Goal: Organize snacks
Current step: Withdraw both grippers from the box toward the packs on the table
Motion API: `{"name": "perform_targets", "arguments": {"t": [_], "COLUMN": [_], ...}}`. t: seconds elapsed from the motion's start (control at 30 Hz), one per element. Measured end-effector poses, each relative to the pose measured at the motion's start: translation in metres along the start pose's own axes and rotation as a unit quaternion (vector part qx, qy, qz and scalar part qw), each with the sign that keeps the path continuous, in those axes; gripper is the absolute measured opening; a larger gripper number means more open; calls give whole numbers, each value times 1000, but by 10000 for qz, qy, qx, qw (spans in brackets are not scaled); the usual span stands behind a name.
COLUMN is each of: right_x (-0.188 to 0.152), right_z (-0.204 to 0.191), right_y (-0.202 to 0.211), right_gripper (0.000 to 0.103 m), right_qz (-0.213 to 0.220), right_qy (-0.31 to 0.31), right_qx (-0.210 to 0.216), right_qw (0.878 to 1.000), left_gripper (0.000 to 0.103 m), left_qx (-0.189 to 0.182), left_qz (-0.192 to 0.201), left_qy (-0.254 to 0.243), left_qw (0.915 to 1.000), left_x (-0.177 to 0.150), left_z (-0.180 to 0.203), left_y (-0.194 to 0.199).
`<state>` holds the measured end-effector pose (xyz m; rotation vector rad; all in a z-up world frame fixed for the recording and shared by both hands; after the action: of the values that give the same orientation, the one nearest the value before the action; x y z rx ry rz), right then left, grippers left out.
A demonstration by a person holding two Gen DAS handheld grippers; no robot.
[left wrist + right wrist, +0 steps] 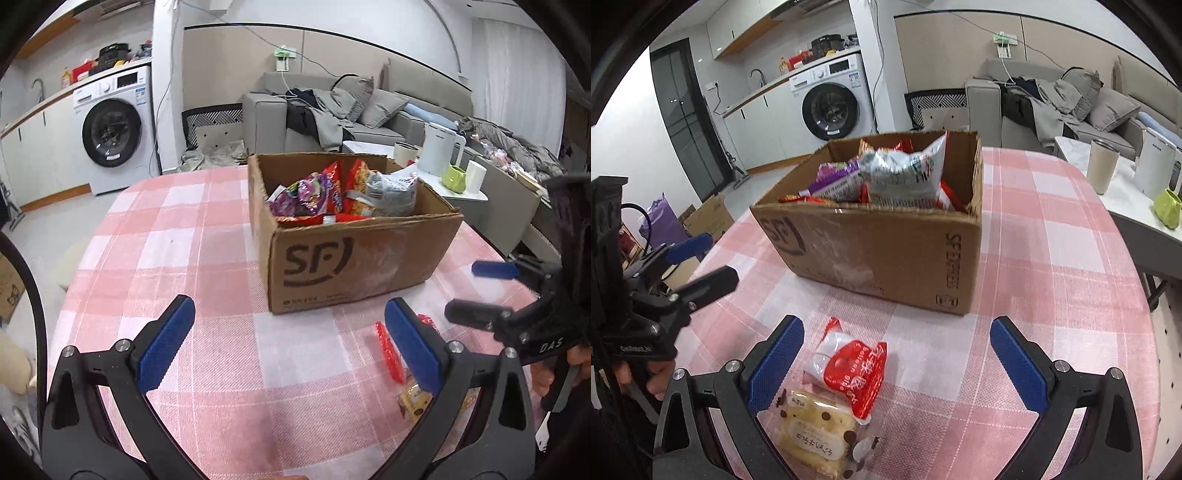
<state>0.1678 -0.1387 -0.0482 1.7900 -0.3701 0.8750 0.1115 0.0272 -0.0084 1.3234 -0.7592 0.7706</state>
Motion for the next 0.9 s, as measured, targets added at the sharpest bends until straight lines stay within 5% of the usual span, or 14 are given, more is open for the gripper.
{"name": "perform_targets", "arguments": {"t": [0.63, 0.9], "right_x": [-34, -43], "right_z": [-32, -30], "right_y": [-45, -61], "right_gripper": [103, 103], "right_qz": [-668, -887], "right_qy": [295, 459], "right_qx": [117, -349], "right_qw": [9973, 9944], "left_gripper": [102, 102], "left_qx": [31, 8], "left_qz": [-251, -304], "left_qy": [73, 14], "left_qw": [9997, 9995], "left_x": [-8, -11], "left_z": [-4, 0], "left_y": [-16, -21]}}
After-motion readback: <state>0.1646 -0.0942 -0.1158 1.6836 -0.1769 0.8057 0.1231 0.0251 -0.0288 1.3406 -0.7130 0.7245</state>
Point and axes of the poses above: each gripper's, at about its wrist camera, not at the fingertips, and y roughly against the way its jaws point, z to its right, x to its top, the point moved 6 cm from there along -y, roughly the way its jaws point, and after that the axes turned 5 degrees about z, right-handed, at the moved point
